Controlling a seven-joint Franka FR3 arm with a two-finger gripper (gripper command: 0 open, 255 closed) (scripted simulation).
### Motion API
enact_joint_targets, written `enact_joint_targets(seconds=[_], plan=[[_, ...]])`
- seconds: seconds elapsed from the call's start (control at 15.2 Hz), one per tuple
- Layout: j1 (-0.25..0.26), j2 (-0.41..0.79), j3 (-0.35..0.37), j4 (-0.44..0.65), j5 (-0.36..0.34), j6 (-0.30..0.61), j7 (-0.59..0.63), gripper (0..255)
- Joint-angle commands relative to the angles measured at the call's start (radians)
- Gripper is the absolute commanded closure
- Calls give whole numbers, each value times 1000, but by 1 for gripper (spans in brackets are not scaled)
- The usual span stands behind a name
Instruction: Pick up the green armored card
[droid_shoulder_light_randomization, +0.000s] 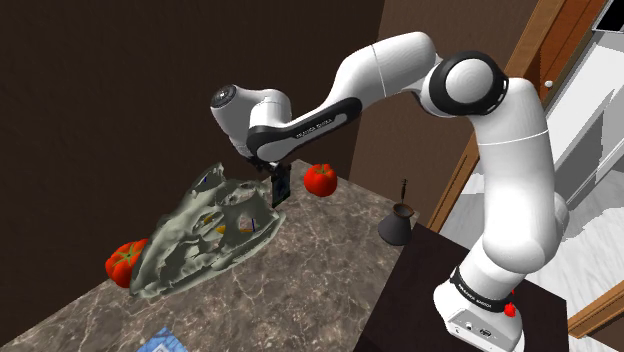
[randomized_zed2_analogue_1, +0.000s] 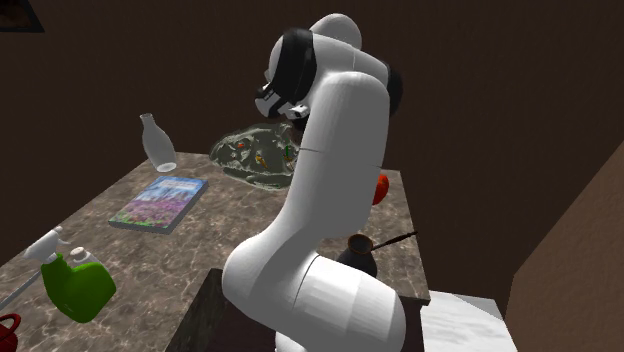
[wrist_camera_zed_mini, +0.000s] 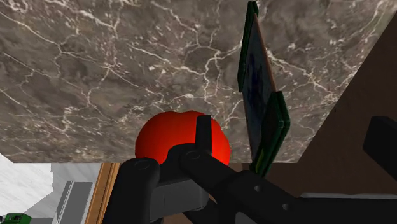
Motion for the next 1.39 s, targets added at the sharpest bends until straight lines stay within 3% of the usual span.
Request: enact_joint_targets(seconds=[0.0, 0.07, 0.66, 1.32], plan=[[1, 6, -2, -2, -4, 6, 5, 0], [2, 8, -3, -1, -5, 6, 5, 255], [1, 6, -2, -2, -4, 6, 5, 255], [-4, -49, 20, 50, 38, -74, -54, 255]])
